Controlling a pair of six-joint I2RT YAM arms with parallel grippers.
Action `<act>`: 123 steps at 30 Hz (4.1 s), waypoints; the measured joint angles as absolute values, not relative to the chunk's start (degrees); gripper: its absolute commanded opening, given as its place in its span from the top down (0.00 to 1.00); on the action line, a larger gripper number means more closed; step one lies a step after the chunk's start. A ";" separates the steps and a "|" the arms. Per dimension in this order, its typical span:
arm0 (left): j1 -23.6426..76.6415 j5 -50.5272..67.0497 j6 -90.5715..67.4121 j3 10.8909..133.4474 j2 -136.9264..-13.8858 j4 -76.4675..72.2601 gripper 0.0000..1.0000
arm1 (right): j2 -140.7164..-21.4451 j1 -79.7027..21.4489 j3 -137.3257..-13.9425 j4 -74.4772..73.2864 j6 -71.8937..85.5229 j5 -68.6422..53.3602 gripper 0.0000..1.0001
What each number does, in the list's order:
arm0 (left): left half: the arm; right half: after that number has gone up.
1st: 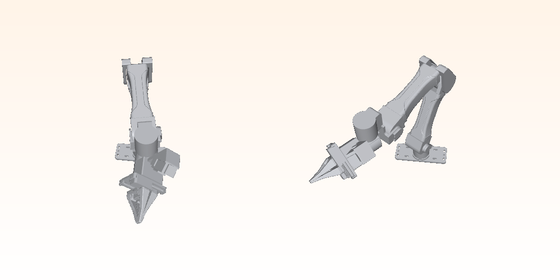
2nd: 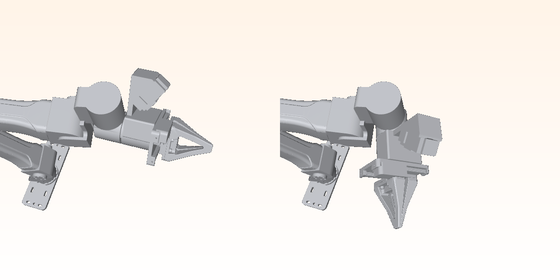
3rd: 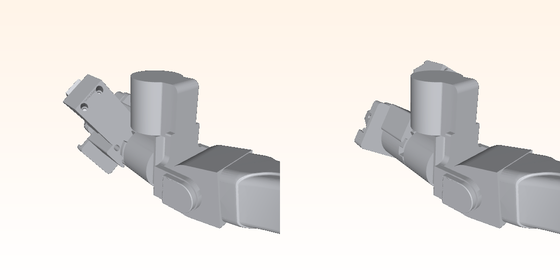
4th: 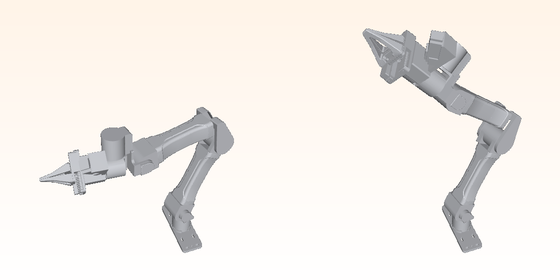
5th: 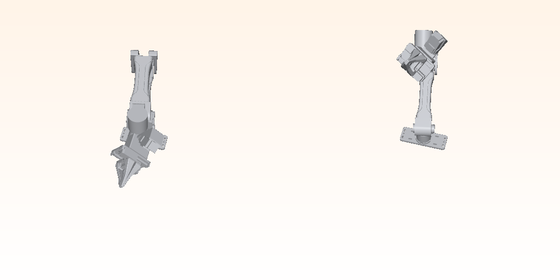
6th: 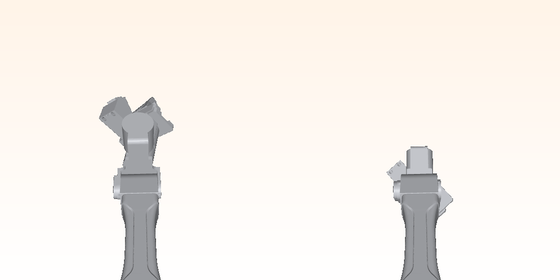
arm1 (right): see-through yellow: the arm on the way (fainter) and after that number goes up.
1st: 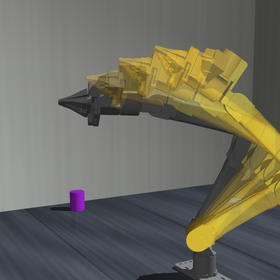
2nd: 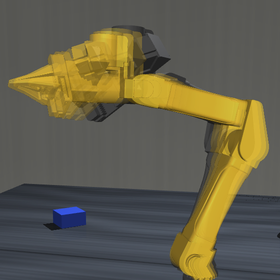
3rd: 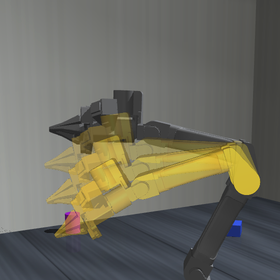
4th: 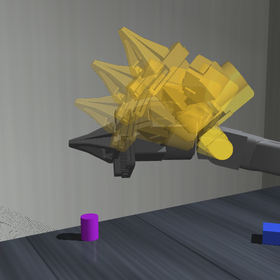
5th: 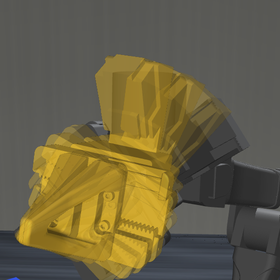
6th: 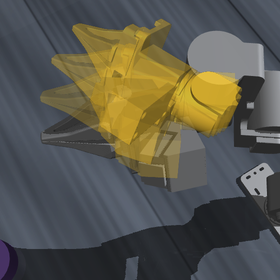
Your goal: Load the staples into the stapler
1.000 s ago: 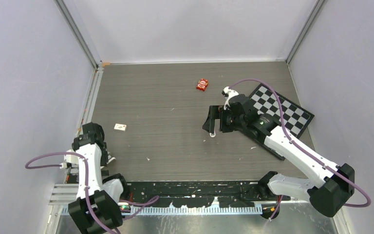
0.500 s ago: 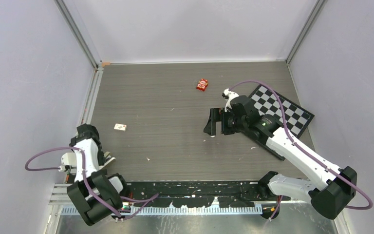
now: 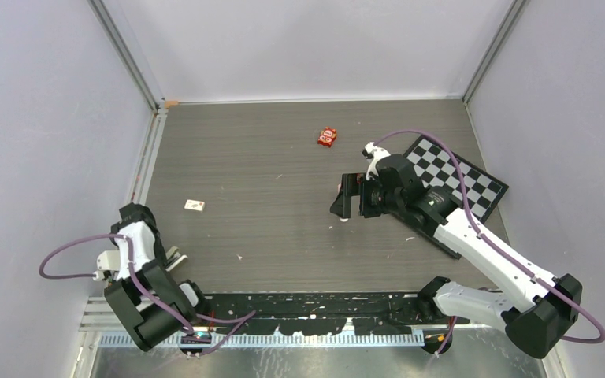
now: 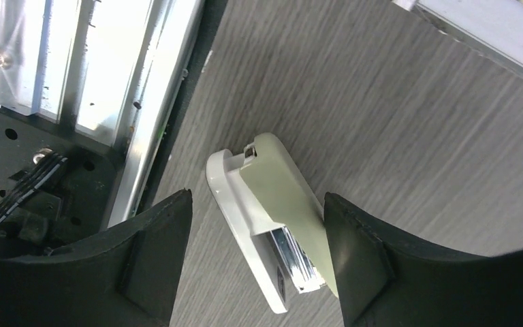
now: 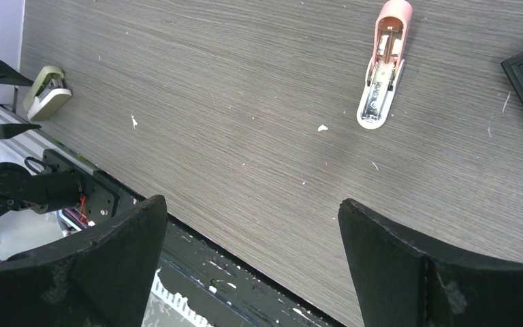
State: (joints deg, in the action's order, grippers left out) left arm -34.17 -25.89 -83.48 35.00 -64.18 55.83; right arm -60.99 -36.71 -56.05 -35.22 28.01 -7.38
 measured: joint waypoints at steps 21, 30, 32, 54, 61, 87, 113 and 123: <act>-35.27 -16.75 -71.96 36.73 -60.71 54.52 0.79 | -55.66 -36.71 -52.36 -33.15 32.97 -7.40 0.00; -29.63 -2.39 -61.67 36.05 -58.57 48.56 0.80 | -56.34 -36.71 -50.35 -28.75 37.04 -9.39 0.03; -26.59 0.56 -60.36 35.44 -57.87 46.50 0.80 | -56.58 -36.71 -49.17 -26.89 38.33 -10.46 0.06; 19.29 18.17 -60.84 31.35 -54.54 18.52 0.80 | -76.44 -54.61 -53.15 -13.17 45.19 -11.62 0.32; 24.18 20.34 -61.08 31.81 -57.08 14.15 0.81 | -79.64 -57.06 -54.57 -12.43 45.30 -8.80 0.40; 25.17 26.13 -56.62 35.73 -57.08 9.04 0.33 | -72.93 -58.00 -53.21 -16.03 46.57 2.26 0.78; 31.35 26.55 -47.16 35.70 -59.68 4.99 0.57 | -66.96 -57.45 -52.47 -18.06 46.96 10.07 0.80; 33.89 25.04 -44.01 36.95 -64.34 5.04 0.64 | -69.52 -57.23 -52.25 -17.15 46.94 9.65 0.80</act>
